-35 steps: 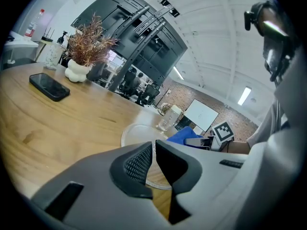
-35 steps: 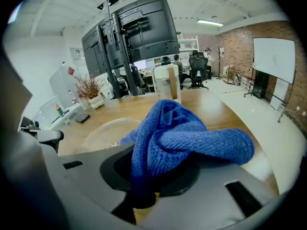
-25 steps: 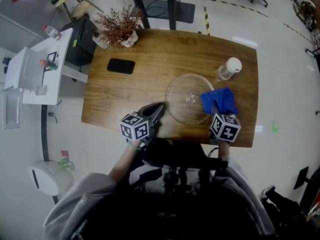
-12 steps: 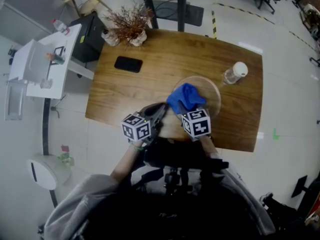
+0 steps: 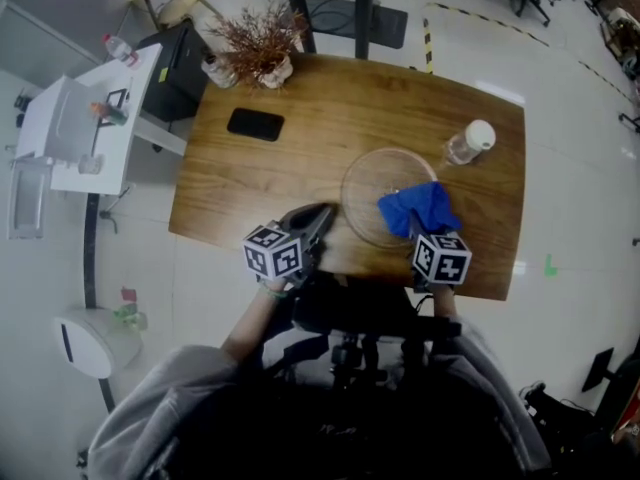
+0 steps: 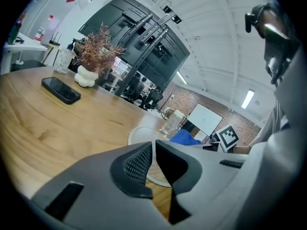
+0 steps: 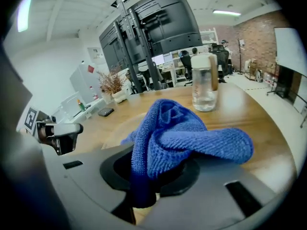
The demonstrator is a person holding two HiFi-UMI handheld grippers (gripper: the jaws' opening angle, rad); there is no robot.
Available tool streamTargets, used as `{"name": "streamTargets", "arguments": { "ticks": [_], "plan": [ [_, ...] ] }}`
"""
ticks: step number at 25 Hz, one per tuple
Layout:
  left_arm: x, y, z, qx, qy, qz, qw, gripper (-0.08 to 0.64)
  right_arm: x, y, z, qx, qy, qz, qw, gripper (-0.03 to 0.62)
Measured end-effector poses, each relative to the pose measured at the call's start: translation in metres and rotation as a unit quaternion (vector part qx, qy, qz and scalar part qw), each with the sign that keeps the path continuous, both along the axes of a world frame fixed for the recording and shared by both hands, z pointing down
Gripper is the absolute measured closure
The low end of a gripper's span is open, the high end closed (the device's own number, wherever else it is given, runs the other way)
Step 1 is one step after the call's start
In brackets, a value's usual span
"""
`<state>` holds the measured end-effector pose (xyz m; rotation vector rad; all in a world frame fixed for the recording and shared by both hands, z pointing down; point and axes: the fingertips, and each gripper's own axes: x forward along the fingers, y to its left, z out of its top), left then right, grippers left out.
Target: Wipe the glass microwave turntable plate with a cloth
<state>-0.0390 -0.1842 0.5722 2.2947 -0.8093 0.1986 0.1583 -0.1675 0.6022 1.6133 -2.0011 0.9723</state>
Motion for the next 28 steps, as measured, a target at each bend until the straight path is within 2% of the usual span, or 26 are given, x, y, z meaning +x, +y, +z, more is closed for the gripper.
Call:
{"name": "streamTargets", "arguments": {
  "ticks": [7,9,12,16,19,24,28],
  "plan": [
    [0.013,0.004,0.001,-0.003,0.002,0.02,0.9998,0.549,0.087,0.038,0.005,-0.015,0.006,0.12,0.993,0.508],
    [0.016,0.005,0.002,-0.003,0.002,0.023,0.9997,0.549,0.097,0.044,0.006,-0.016,0.001,0.135,0.991,0.508],
    [0.018,0.007,0.002,-0.002,0.001,0.024,0.9997,0.549,0.092,0.043,-0.005,-0.002,-0.008,0.133,0.991,0.508],
    [0.017,0.009,0.003,-0.004,-0.001,0.022,0.9997,0.549,0.054,0.028,-0.029,0.03,-0.026,0.087,0.995,0.508],
    [0.014,0.01,0.003,-0.005,-0.003,0.018,0.9998,0.549,0.001,0.014,-0.043,0.043,-0.049,0.016,0.998,0.508],
    [0.008,0.01,0.001,-0.002,-0.003,0.005,1.0,0.549,-0.087,0.0,-0.039,0.039,-0.056,-0.113,0.991,0.508],
    [0.001,0.012,-0.002,0.0,-0.002,-0.002,1.0,0.549,-0.119,-0.001,-0.025,0.021,-0.039,-0.154,0.987,0.508]
  ]
}}
